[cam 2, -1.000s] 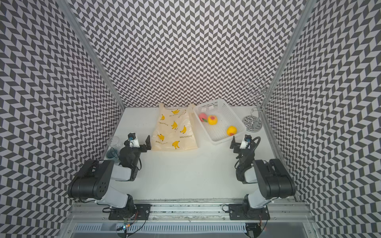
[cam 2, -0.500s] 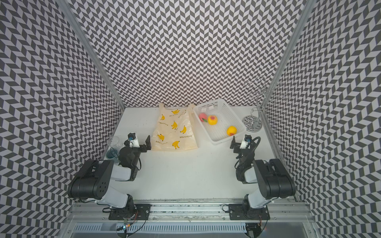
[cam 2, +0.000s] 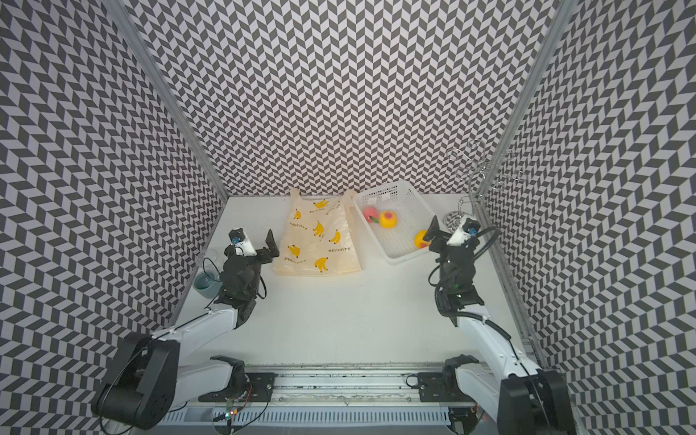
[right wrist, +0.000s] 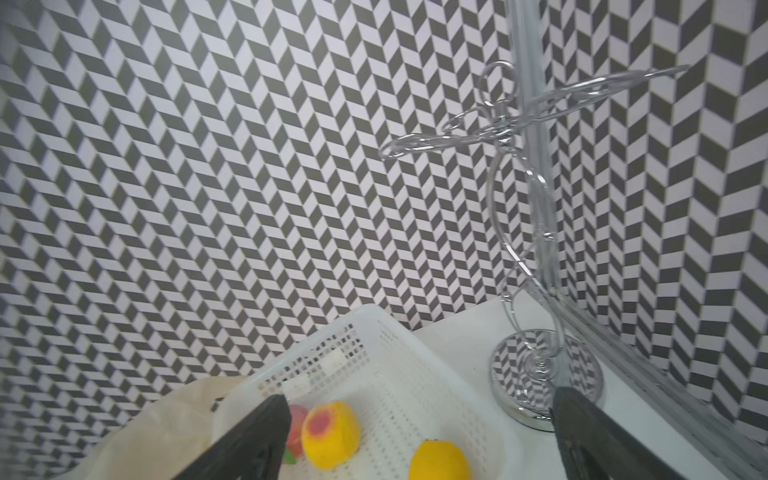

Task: Place the peach into a plastic bag & tie a knot
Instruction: Pick up the plastic bag at the center of the board.

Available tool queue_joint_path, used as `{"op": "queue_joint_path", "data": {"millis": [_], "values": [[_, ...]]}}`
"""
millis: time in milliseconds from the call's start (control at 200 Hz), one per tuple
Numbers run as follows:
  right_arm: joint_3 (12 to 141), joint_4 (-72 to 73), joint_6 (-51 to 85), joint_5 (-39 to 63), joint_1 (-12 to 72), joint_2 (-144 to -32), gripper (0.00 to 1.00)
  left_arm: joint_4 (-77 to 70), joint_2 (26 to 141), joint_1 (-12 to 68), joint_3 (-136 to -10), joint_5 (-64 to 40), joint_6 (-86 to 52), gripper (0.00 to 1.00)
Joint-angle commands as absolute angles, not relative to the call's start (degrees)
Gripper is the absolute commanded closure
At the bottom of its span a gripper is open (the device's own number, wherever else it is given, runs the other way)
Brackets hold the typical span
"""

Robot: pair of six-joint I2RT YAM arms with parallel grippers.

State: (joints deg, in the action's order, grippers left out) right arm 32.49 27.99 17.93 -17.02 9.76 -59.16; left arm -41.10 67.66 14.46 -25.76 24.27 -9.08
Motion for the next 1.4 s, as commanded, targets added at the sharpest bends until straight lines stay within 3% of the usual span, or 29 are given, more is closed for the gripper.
{"op": "queue_joint_path", "data": {"millis": [0, 20, 70, 90, 140, 185, 265, 300, 386, 591, 716, 781, 836, 906, 1067, 1392], "values": [[32.95, 20.03, 34.03, -4.19, 8.19, -58.1, 0.0, -24.7, 65.36, 15.26, -31.06, 29.98, -21.01, 0.01], [32.24, 23.0, 33.87, 1.69, 7.07, -58.15, 0.03, -23.44, 65.31, 15.02, -32.41, 28.95, -22.95, 0.01], [32.7, 26.75, 33.87, 1.69, 7.12, -58.83, 0.03, -20.33, 65.75, 13.35, -36.21, 23.65, -28.19, 0.01], [33.25, 25.92, 33.14, 7.84, 7.77, -59.45, 0.21, -19.67, 66.09, 12.16, -37.43, 19.83, -29.84, 0.01], [37.75, 20.54, 32.24, 6.04, 11.38, -62.58, 0.3, -21.91, 68.18, 7.57, -39.94, 6.18, -30.93, 0.01], [42.81, 15.48, 30.59, 4.3, 15.69, -66.67, 0.3, -22.37, 71.89, 4.37, -42.93, -2.85, -31.85, 0.02], [50.51, 10.81, 27.53, 2.94, 23.12, -75.13, 0.24, -12.48, 80.04, 3.28, -53.52, -7.82, -28.83, 0.12], [52.96, 10.72, 26.58, 2.59, 25.53, -78.63, 0.21, -8.08, 82.92, 3.99, -57.77, -8.14, -26.56, 0.16], [61.12, 8.54, 25.94, 5.93, 28.59, -89.95, 0.14, -3.38, 87.23, 6.09, -62.92, -5.98, -23.48, 0.16], [82.59, 1.5, 26.29, 3.64, 31.34, -111.36, 0.12, 5.0, 94.15, 6.91, -72.67, -4.77, -20.33, 0.16], [89.75, 1.07, 27.31, 0.43, 31.47, -119.64, 0.16, 8.81, 96.93, 6.69, -76.99, -4.78, -19.28, 0.15], [92.5, 1.03, 26.55, 3.18, 31.46, -122.39, 0.31, 10.54, 98.42, 6.21, -79.18, -4.98, -18.98, 0.15], [91.53, 3.3, 25.24, 6.15, 31.64, -121.74, 0.51, 12.77, 99.85, 5.28, -81.21, -5.83, -18.73, 0.15], [81.95, 14.23, 23.38, 6.87, 32.55, -115.75, 0.7, 17.71, 102.29, 3.2, -85.31, -8.69, -18.25, 0.15], [61.96, 33.96, 16.09, 2.28, 36.6, -100.93, 0.96, 23.72, 104.47, -0.96, -89.4, -15.33, -19.56, 0.04], [35.99, 53.94, 4.82, -8.64, 45.36, -79.6, 1.0, 17.49, 101.61, -3.25, -82.12, -41.76, -30.36, 0.01]]}}
